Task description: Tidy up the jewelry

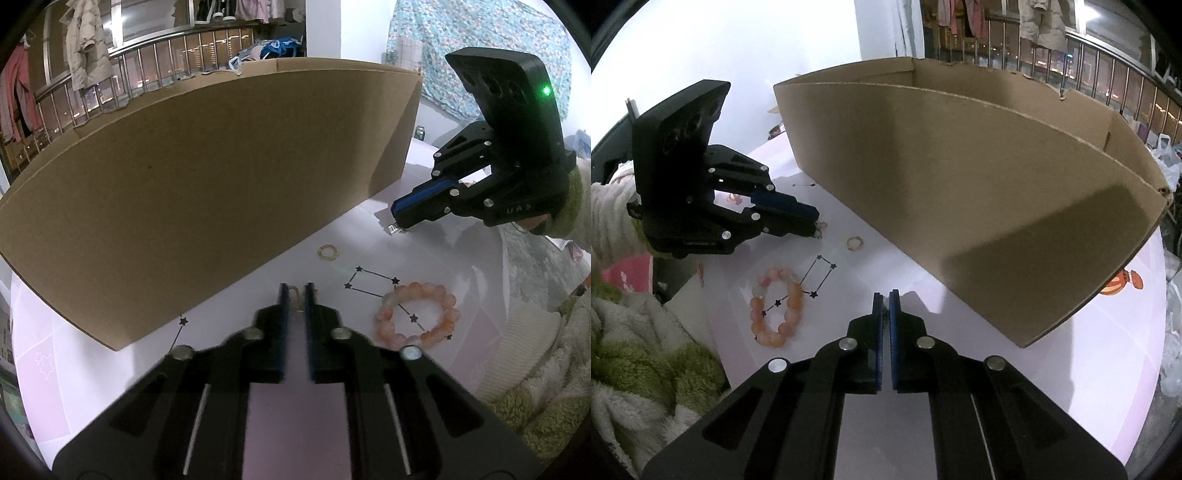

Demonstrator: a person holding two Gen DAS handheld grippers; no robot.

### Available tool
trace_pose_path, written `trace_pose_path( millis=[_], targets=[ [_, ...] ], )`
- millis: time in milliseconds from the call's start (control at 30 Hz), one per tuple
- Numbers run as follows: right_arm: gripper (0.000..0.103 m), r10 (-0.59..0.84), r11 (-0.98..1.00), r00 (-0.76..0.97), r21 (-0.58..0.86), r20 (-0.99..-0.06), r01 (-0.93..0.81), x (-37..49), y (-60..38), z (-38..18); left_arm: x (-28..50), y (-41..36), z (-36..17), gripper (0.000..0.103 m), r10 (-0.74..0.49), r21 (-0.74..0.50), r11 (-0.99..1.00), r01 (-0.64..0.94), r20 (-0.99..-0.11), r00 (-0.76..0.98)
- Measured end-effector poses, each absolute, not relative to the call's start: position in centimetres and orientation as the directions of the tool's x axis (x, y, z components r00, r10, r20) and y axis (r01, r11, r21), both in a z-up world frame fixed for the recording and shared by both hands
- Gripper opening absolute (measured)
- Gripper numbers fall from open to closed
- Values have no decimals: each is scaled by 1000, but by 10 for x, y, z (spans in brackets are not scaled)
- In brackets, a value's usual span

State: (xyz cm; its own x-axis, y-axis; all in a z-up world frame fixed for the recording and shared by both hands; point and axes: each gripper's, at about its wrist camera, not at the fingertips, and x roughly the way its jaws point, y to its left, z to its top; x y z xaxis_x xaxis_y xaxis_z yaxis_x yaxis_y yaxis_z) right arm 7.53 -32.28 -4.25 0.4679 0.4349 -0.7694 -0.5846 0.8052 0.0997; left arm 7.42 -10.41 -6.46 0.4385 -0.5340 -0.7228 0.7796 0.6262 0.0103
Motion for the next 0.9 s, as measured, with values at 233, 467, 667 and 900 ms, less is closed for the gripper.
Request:
trace_pose_path(
  millis=[233,467,667,900],
  targets=[
    [3,439,808,480,100,-759,-580,72,-326,-38,74,-104,-63,1,-529,10,631,776,-726,439],
    [3,439,816,489,106,-754,-569,70,-331,-38,71,-101,-57,19,-520,-9,659,752,-728,447],
    [3,438,822,494,113,-751,-558,70,-336,-40,70,-110,-62,32,-488,-21,705,709,-739,464],
    [3,440,827,503,118,-744,-550,69,-338,-41,70,-118,-65,31,-436,2,761,648,-739,514]
  ],
)
